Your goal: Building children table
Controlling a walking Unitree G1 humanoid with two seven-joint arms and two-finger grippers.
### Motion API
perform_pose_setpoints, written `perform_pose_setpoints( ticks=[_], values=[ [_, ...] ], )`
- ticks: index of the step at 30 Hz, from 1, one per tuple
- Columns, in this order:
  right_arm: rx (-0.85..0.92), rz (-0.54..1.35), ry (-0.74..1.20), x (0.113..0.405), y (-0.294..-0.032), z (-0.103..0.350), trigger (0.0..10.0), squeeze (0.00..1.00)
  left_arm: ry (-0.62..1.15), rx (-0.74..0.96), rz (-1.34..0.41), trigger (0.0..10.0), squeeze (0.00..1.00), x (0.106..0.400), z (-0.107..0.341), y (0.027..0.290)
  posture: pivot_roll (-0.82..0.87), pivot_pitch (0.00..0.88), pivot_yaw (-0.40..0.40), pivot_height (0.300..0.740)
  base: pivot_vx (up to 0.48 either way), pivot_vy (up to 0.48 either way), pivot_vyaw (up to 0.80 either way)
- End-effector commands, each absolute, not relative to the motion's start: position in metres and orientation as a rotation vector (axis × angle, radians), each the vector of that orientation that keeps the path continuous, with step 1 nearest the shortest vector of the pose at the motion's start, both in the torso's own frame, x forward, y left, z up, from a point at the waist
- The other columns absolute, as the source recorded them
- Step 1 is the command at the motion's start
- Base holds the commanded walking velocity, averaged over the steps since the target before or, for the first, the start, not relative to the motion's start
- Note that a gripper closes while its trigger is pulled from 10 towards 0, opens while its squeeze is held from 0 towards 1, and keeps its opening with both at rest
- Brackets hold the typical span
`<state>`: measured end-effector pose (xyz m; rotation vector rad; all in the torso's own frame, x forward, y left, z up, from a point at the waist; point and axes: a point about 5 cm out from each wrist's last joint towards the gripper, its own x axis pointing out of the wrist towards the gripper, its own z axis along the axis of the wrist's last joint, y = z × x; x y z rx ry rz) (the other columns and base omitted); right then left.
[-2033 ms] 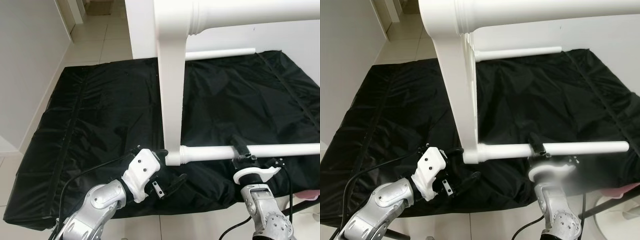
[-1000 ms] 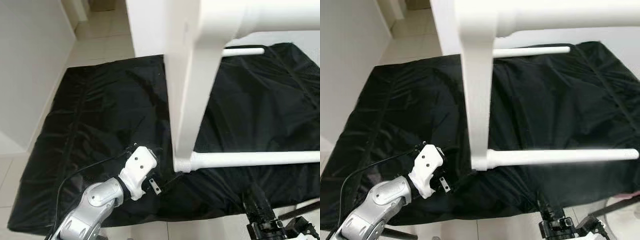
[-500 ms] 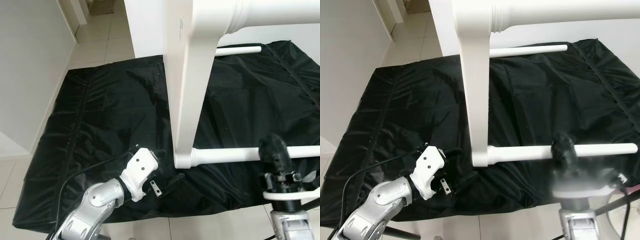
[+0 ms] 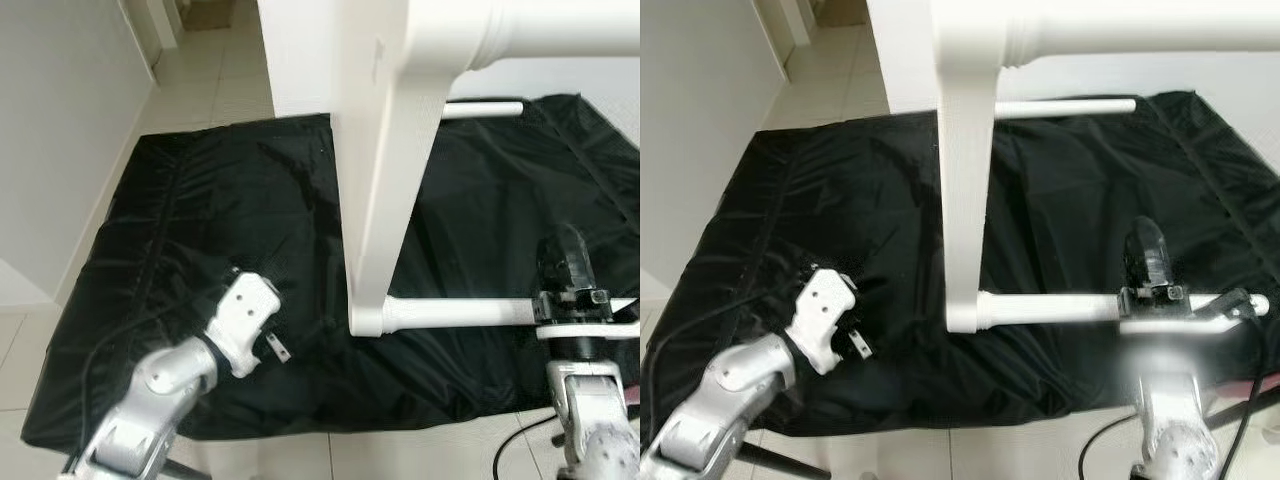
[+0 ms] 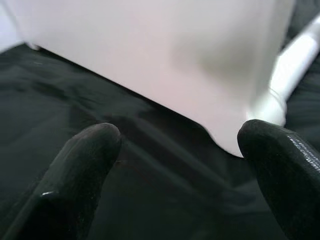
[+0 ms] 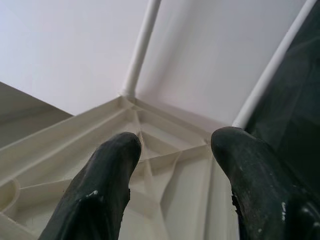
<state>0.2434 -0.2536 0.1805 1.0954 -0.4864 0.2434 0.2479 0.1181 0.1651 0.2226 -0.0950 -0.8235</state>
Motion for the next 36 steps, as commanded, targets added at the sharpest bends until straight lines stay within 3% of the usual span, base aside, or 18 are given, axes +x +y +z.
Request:
perform_pose_setpoints(
  ticks=[1, 17, 22, 25, 31, 32, 36],
  values=[
    [1.079, 0.207, -0.449, 0.254, -0.248, 0.177, 10.0, 0.0, -0.118, 0.212, -0.735, 10.0, 0.0, 0.255, 0.168, 0.125, 0.02, 0.042, 0.027, 0.74, 0.0, 0.0, 0.0],
    [0.891, 0.097, -0.368, 0.279, -0.236, 0.18, 10.0, 0.0, -0.198, 0.09, -0.545, 10.0, 0.0, 0.282, 0.188, 0.124, 0.01, 0.031, 0.019, 0.74, 0.0, 0.0, 0.0],
    [0.772, 0.002, -0.339, 0.286, -0.232, 0.181, 10.0, 0.0, -0.195, 0.041, -0.451, 10.0, 0.0, 0.296, 0.195, 0.126, 0.01, 0.028, 0.021, 0.74, 0.0, 0.0, 0.0],
    [0.6, -0.082, -0.267, 0.295, -0.226, 0.178, 10.0, 0.0, -0.188, 0.022, -0.375, 10.0, 0.0, 0.308, 0.196, 0.13, 0.01, 0.024, 0.023, 0.74, 0.0, 0.0, 0.0],
    [0.564, -0.104, -0.254, 0.297, -0.225, 0.176, 10.0, 0.0, -0.182, 0.026, -0.356, 10.0, 0.0, 0.31, 0.196, 0.131, 0.01, 0.024, 0.023, 0.74, 0.0, 0.0, 0.0],
    [0.438, -0.146, -0.233, 0.301, -0.218, 0.177, 10.0, 0.0, -0.162, 0.006, -0.31, 10.0, 0.0, 0.319, 0.194, 0.132, -0.01, 0.033, 0.031, 0.74, 0.0, 0.0, 0.0],
    [0.299, -0.179, -0.231, 0.305, -0.204, 0.18, 10.0, 0.0, -0.148, -0.003, -0.262, 10.0, 0.0, 0.325, 0.192, 0.131, -0.02, 0.039, 0.026, 0.74, 0.0, 0.0, 0.0]
  ],
)
